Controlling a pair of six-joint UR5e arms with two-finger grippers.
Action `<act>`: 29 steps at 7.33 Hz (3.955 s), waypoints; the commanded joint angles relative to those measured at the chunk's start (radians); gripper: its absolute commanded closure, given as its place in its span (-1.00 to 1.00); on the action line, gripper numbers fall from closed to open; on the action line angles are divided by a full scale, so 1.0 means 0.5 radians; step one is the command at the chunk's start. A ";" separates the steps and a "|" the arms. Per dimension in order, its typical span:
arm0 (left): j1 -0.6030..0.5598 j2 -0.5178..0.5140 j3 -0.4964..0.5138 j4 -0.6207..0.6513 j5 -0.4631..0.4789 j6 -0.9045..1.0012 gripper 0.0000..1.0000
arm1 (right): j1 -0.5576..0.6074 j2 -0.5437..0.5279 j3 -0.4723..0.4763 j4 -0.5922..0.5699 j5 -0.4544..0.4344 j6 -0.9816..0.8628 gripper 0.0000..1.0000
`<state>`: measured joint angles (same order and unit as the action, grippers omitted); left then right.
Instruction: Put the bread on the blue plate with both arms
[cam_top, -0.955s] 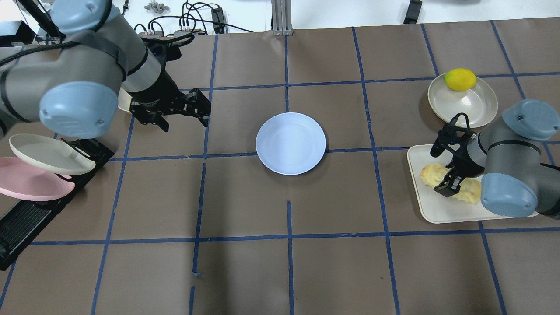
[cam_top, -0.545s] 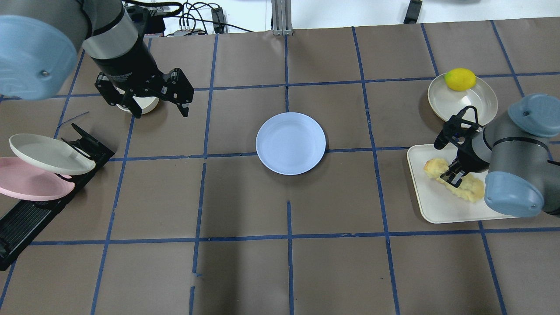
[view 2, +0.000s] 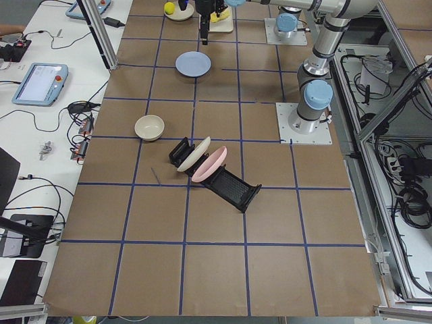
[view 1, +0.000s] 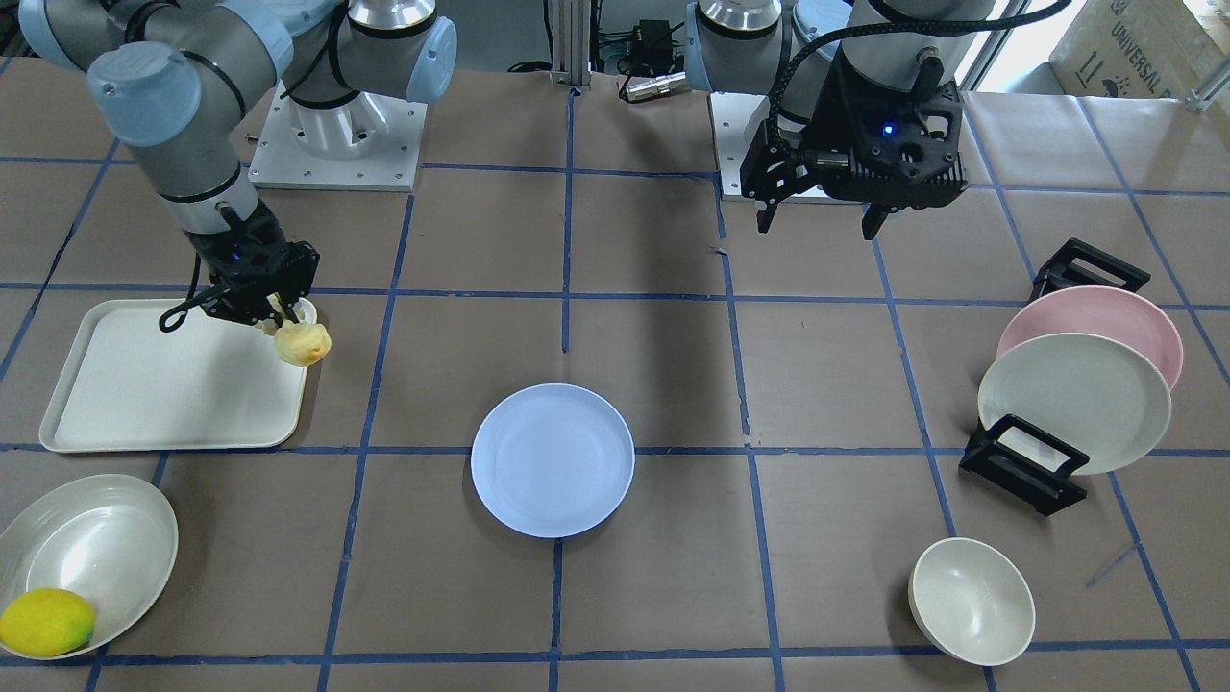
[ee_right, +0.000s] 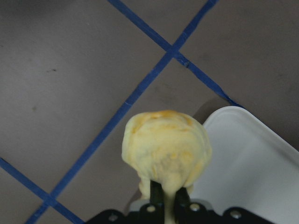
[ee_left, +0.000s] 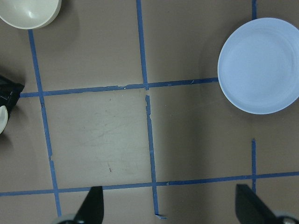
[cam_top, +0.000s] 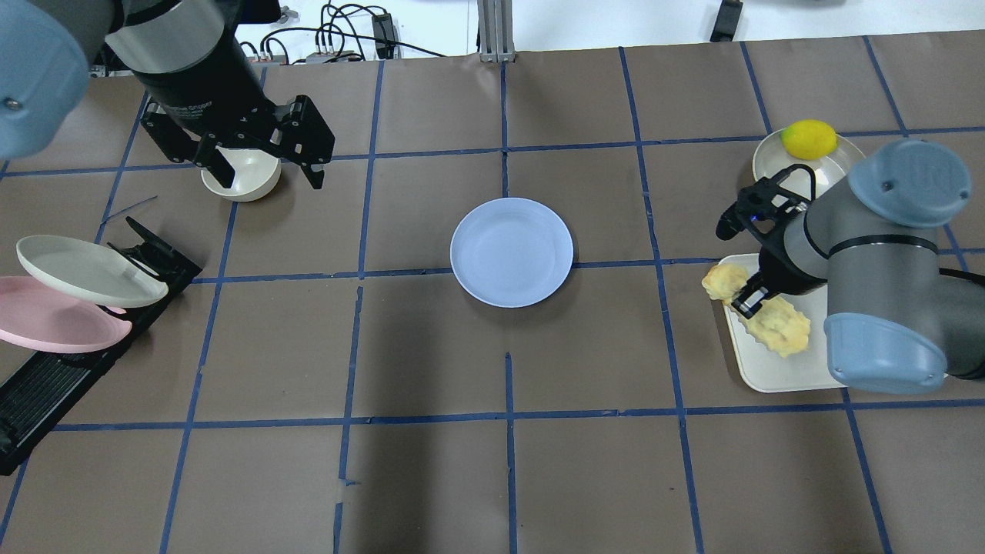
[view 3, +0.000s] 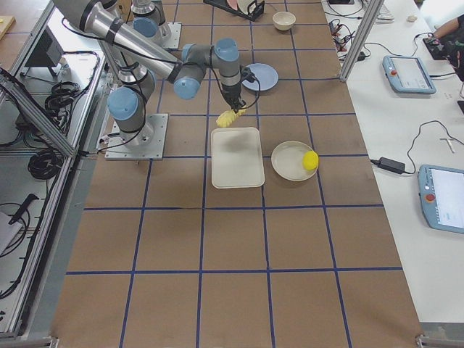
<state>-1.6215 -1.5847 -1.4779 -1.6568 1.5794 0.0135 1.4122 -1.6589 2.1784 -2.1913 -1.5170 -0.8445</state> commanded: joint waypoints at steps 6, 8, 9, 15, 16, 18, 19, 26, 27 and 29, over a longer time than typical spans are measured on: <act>0.003 0.015 0.017 -0.027 0.004 -0.021 -1.00 | 0.872 0.874 -0.939 0.164 0.037 1.014 0.68; 0.006 0.009 0.041 -0.040 0.004 -0.021 -1.00 | 0.946 1.127 -1.006 -0.114 0.033 1.029 0.65; 0.006 0.000 0.050 -0.037 0.004 -0.021 -1.00 | 0.970 1.130 -1.095 -0.085 0.027 1.029 0.64; 0.009 -0.009 0.050 -0.031 0.001 -0.018 -1.00 | 1.020 1.274 -1.194 -0.112 -0.040 1.014 -1.00; 0.012 -0.009 0.050 -0.021 0.004 -0.006 -1.00 | 1.020 1.265 -1.200 -0.109 -0.064 1.020 -1.00; 0.055 -0.012 0.050 -0.018 -0.002 -0.002 -1.00 | 1.020 1.216 -1.264 -0.020 -0.068 1.020 -1.00; 0.058 -0.012 0.050 -0.018 -0.002 -0.002 -1.00 | 1.008 1.174 -1.322 0.083 -0.065 1.008 -1.00; 0.068 -0.046 0.057 0.120 -0.008 0.001 -1.00 | 0.450 0.410 -0.924 0.614 -0.062 0.864 -0.99; 0.065 -0.043 0.051 0.120 -0.005 0.001 -1.00 | 0.337 0.339 -0.924 0.752 -0.065 0.833 -0.99; 0.065 -0.046 0.051 0.120 -0.005 0.001 -1.00 | 0.158 0.232 -0.921 0.909 -0.065 0.696 -0.99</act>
<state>-1.5889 -1.6069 -1.4514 -1.5978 1.5767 0.0138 1.5478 -1.5078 1.7171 -1.7872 -1.5489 -0.4437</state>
